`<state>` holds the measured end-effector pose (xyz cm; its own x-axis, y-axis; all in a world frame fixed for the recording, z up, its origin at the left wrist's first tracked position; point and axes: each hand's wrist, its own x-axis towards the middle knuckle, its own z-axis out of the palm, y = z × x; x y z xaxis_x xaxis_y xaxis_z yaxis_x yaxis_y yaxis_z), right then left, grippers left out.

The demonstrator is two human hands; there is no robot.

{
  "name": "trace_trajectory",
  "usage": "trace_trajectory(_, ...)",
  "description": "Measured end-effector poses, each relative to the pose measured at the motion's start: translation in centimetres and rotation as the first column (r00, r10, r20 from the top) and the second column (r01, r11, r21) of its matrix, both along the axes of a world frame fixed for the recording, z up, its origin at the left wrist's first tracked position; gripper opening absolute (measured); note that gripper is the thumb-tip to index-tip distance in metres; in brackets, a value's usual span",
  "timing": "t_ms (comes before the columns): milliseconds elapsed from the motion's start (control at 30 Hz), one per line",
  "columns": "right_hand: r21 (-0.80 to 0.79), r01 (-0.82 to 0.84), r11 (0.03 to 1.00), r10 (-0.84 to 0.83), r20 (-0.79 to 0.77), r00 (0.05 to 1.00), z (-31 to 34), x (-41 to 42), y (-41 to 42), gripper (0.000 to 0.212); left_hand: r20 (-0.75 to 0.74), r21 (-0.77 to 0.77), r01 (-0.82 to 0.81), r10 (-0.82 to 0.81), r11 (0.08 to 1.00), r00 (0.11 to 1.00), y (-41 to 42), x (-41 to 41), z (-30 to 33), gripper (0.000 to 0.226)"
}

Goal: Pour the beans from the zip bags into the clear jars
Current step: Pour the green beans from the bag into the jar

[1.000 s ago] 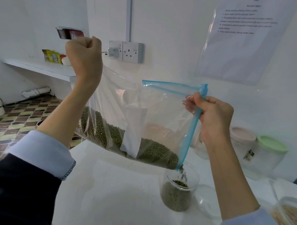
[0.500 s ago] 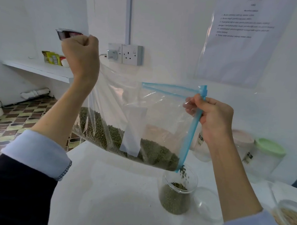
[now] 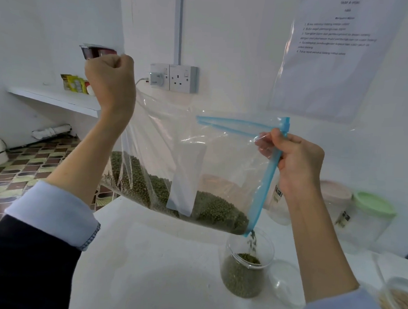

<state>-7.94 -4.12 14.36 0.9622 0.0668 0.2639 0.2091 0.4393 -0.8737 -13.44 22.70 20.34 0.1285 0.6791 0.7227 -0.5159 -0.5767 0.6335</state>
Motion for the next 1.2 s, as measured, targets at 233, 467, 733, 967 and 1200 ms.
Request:
trace_trajectory(233, 0.032, -0.023, 0.999, 0.024, -0.010, 1.000, -0.04, 0.12, 0.11, 0.011, 0.006, 0.007, 0.015, -0.015, 1.000, 1.000, -0.40, -0.20, 0.27, 0.048)
trace_trajectory(467, 0.031, -0.055, 0.998, 0.055, 0.001, 0.998, -0.06, 0.35, -0.11, 0.012, -0.009, 0.008, 0.016, -0.016, 1.000, 1.000, -0.36, -0.25, 0.45, 0.047)
trace_trajectory(733, 0.048, -0.037, 0.998, 0.037, 0.002, 0.999, -0.47, 0.16, -0.08, 0.013, -0.021, 0.009, 0.001, -0.001, 1.000, 1.000, 0.07, -0.23, 0.31, 0.044)
trace_trajectory(967, 0.064, -0.034, 0.997, 0.034, -0.005, 0.999, -0.56, -0.01, -0.15, 0.014, -0.020, -0.005, -0.006, 0.006, 1.000, 1.000, 0.27, -0.16, 0.30, 0.043)
trace_trajectory(1200, 0.045, -0.038, 0.998, 0.037, 0.011, 0.999, -0.32, -0.02, -0.30, 0.013, -0.018, -0.014, -0.003, 0.002, 1.000, 1.000, -0.11, -0.13, 0.24, 0.045)
